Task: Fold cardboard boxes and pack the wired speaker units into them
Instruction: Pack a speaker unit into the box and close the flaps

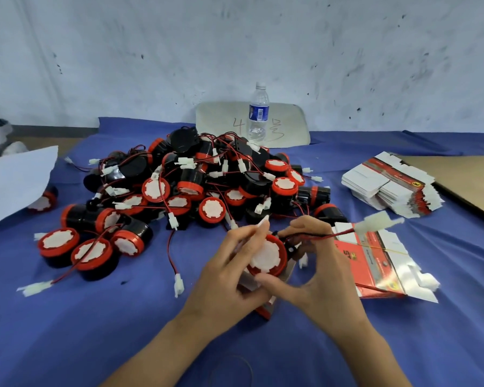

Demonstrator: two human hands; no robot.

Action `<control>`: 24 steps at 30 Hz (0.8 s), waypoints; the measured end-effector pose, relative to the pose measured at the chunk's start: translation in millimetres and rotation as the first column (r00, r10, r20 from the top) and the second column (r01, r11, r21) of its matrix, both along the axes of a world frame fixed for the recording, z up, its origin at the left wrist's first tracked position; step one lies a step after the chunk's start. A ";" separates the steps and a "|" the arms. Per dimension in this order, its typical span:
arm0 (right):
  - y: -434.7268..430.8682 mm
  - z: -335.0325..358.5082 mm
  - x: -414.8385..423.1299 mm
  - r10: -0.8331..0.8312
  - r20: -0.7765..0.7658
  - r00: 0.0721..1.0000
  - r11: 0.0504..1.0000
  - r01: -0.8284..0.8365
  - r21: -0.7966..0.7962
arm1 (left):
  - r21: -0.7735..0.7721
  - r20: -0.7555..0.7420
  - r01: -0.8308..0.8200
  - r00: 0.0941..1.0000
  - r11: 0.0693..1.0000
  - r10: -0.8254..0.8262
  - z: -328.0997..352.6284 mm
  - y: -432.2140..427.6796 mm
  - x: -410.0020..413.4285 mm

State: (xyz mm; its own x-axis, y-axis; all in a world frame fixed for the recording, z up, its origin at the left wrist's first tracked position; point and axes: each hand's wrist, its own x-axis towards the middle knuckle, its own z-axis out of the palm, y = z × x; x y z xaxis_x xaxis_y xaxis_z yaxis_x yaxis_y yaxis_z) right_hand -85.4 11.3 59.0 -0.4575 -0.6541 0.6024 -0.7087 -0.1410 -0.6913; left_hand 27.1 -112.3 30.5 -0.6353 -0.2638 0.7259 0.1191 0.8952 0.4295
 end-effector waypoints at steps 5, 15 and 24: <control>-1.0 -3.3 -5.2 0.071 0.047 0.996 0.984 -0.078 0.161 | 0.186 0.125 0.134 0.979 0.973 -0.159 -8.0 -5.6 0.9; -2.7 -12.8 -9.8 -0.023 -0.296 0.955 0.930 0.129 0.344 | 0.236 0.137 0.051 0.987 0.970 -0.085 -13.6 -5.1 -1.6; -5.9 -20.0 -13.6 -0.196 -0.214 0.957 0.936 0.248 0.248 | 0.247 0.233 -0.098 0.972 0.964 0.039 -18.1 -11.5 -5.3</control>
State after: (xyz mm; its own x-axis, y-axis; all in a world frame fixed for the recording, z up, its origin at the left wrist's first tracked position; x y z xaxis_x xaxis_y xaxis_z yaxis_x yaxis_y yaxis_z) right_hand -99.0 5.4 39.1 -0.5083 -0.6977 0.5047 -0.8181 0.2082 -0.5360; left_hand 21.8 -123.8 12.4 -0.7473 -0.4702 0.4696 -0.0643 0.7545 0.6532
